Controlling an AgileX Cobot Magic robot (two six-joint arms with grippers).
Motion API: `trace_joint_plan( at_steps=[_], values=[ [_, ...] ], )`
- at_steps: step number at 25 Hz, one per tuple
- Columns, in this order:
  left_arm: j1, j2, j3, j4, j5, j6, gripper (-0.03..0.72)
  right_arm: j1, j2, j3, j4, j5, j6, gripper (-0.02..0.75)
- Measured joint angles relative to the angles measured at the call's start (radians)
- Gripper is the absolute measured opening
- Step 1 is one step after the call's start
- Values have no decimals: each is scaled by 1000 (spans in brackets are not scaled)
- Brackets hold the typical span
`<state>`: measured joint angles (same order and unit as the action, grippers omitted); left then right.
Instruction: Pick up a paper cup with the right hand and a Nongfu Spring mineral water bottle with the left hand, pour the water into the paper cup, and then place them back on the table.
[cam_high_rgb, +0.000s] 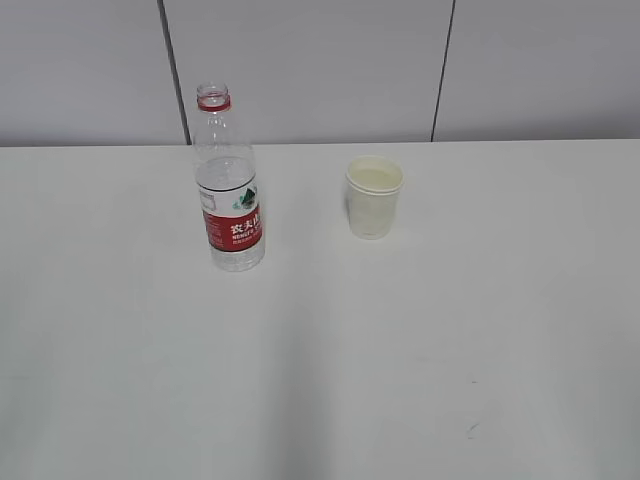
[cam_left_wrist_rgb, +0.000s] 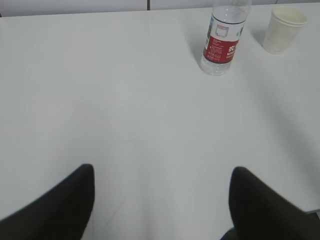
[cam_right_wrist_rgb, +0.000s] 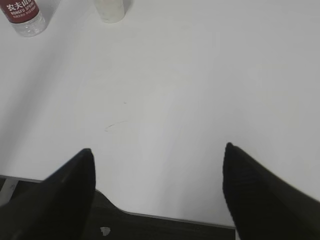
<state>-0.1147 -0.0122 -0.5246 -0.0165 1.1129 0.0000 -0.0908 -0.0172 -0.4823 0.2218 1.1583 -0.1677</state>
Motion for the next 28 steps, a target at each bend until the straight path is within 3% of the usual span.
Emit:
trace_joint_plan(
  at_steps=[28],
  values=[
    [0,0,0,0,-3,0,510,0,0,0,0,0,-2,588]
  ],
)
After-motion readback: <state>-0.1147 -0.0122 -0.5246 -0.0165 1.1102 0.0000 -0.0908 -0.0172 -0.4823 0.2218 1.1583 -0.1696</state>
